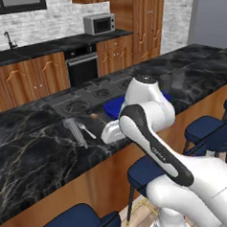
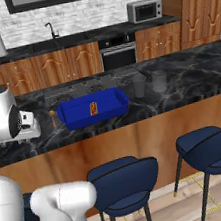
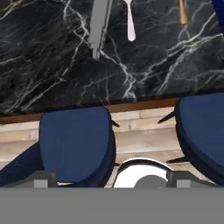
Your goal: Take the tongs from the drawer on the left and place them on the dining counter next to the tray containing the hot dog.
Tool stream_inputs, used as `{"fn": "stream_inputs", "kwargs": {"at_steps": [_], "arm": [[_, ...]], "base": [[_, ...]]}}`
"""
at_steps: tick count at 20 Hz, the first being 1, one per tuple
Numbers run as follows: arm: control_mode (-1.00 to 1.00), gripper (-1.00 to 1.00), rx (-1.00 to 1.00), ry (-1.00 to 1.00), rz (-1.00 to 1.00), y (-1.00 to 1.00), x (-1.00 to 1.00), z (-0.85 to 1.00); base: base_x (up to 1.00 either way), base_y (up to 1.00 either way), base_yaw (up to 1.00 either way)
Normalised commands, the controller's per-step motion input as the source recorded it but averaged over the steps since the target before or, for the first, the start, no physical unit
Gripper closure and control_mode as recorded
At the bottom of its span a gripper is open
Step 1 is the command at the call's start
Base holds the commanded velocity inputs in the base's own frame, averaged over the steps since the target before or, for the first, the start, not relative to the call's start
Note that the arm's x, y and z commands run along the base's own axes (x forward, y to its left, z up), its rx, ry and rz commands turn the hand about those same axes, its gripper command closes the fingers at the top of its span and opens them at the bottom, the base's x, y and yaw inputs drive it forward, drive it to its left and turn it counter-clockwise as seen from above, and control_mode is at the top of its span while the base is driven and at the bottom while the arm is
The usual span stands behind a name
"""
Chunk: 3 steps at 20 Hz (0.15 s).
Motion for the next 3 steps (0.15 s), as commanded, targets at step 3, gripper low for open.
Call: {"fn": "stream_inputs", "kwargs": {"at_steps": [3], "arm": [[-1.0,-1.0,0.0,-0.01,0.0,-1.0,-1.0,0.09]], "base": [[0.0,0.0,0.0]]}}
